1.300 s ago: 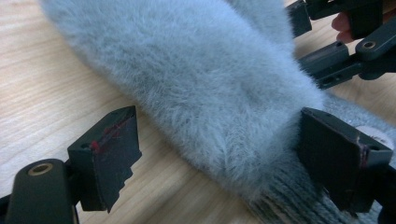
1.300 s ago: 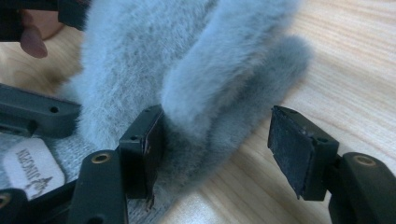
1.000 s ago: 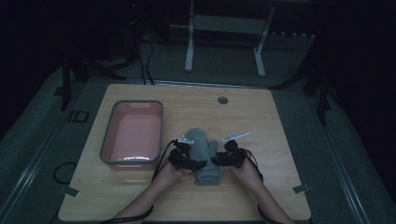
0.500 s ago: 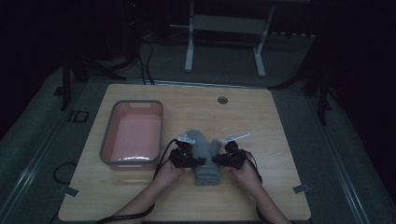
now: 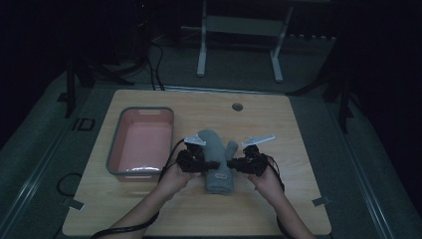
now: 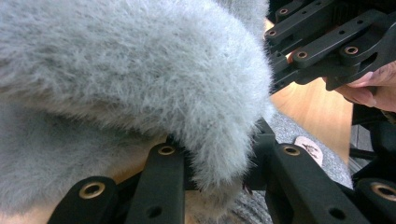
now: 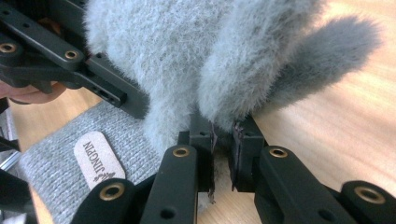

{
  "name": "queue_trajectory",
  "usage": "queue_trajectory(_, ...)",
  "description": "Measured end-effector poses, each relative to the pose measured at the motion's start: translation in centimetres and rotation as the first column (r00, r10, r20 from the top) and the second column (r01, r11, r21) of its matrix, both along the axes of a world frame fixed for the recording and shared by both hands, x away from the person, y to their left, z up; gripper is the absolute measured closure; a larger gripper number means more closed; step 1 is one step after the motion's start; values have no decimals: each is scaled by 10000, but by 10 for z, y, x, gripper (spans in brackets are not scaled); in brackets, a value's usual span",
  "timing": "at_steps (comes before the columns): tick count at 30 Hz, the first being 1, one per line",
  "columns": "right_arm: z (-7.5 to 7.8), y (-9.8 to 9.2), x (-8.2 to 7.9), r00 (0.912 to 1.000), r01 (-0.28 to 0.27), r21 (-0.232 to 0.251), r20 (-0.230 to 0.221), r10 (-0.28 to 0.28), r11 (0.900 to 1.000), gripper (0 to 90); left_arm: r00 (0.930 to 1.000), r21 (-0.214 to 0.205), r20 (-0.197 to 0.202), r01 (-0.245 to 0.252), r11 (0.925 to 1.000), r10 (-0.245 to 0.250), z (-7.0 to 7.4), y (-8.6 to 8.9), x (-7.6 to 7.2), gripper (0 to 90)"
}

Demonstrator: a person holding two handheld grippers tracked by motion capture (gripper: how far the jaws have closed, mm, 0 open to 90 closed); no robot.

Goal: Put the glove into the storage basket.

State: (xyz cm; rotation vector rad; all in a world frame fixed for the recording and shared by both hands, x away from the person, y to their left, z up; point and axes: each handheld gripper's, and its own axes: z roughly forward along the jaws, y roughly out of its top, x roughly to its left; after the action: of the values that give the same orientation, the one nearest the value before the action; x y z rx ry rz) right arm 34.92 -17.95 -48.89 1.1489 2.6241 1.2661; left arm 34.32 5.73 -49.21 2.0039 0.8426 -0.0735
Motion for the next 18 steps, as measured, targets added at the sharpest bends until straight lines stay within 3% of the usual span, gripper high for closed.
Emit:
queue_trajectory(8, 28, 7, 2, 9990, -58, 334, 452, 42, 9994, 819, 9995, -143, 319, 19, 9999, -14, 29, 12, 5, 745)
queue_trajectory(18, 52, 30, 14, 9964, -218, 446, 825, 180, 9988, 820, 9982, -73, 565, -182, 9998, 186, 53, 36, 13, 744)
